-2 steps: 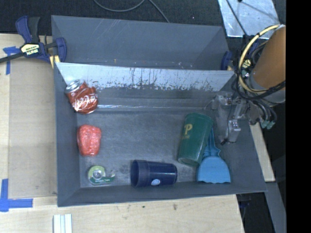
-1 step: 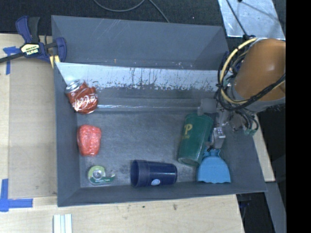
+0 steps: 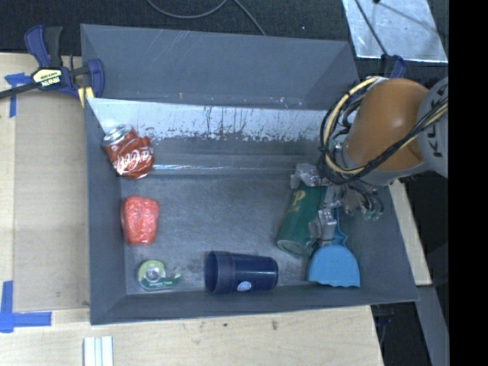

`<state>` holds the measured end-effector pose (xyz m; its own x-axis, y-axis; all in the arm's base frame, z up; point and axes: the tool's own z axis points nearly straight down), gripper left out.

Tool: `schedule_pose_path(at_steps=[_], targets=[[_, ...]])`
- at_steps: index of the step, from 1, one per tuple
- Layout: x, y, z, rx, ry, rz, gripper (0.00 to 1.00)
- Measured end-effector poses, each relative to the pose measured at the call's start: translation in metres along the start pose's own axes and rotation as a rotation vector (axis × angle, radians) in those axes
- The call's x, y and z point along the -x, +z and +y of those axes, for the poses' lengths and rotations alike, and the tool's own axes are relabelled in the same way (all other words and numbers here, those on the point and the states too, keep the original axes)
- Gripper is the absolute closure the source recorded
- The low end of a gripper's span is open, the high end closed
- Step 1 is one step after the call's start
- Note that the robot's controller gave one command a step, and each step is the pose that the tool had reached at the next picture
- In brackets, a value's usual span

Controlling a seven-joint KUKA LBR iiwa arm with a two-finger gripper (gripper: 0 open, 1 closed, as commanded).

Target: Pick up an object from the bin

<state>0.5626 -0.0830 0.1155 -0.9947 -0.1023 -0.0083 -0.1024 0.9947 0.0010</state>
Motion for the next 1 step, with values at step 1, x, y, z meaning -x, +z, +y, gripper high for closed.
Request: schedule_pose_path(at_steps=[1], targets=[[0.0167, 0.0347, -0.0516, -0.004, -0.009, -0.033, 1.0]])
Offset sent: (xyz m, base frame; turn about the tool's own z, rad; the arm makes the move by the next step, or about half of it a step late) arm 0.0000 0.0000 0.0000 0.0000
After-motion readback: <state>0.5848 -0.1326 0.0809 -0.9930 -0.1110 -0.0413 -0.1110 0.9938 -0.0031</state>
